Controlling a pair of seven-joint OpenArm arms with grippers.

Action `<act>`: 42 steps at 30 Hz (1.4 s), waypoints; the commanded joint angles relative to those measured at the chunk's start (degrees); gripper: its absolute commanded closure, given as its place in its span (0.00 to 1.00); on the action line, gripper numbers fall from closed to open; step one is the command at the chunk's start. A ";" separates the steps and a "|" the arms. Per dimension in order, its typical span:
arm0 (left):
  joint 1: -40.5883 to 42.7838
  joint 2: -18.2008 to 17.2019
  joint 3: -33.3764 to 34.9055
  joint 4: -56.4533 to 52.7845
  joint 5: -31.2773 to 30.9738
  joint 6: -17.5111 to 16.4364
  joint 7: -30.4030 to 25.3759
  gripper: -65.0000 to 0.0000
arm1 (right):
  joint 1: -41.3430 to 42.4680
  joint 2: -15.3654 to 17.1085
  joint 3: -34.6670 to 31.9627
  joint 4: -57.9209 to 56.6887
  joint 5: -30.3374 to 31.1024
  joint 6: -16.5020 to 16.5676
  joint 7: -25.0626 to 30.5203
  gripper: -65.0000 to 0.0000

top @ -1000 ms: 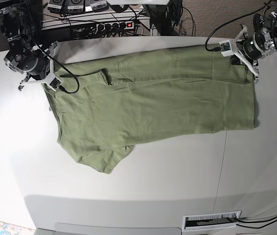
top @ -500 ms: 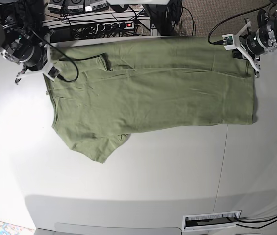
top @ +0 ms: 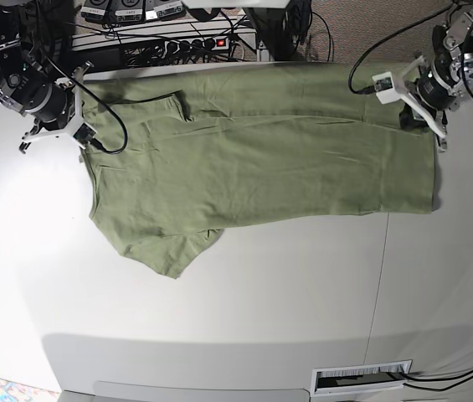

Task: Fold the T-shirt properly
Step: 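Move the left gripper along the hem to its middle and grasp, then move the right gripper to the shirt's side below the sleeve and grasp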

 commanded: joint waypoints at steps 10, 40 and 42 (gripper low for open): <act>-8.04 -0.74 -14.56 -4.79 -31.54 0.85 -6.91 0.96 | 0.63 0.74 0.70 0.96 0.13 -0.46 1.20 1.00; -41.31 15.15 -16.41 -59.39 -55.17 -26.01 -9.92 0.58 | 5.25 -5.86 0.70 0.96 1.57 -0.46 -0.24 0.96; -41.31 15.50 -16.41 -59.63 -55.15 -26.62 -8.48 0.58 | 5.27 -5.84 0.70 0.96 1.57 -0.46 -0.15 0.96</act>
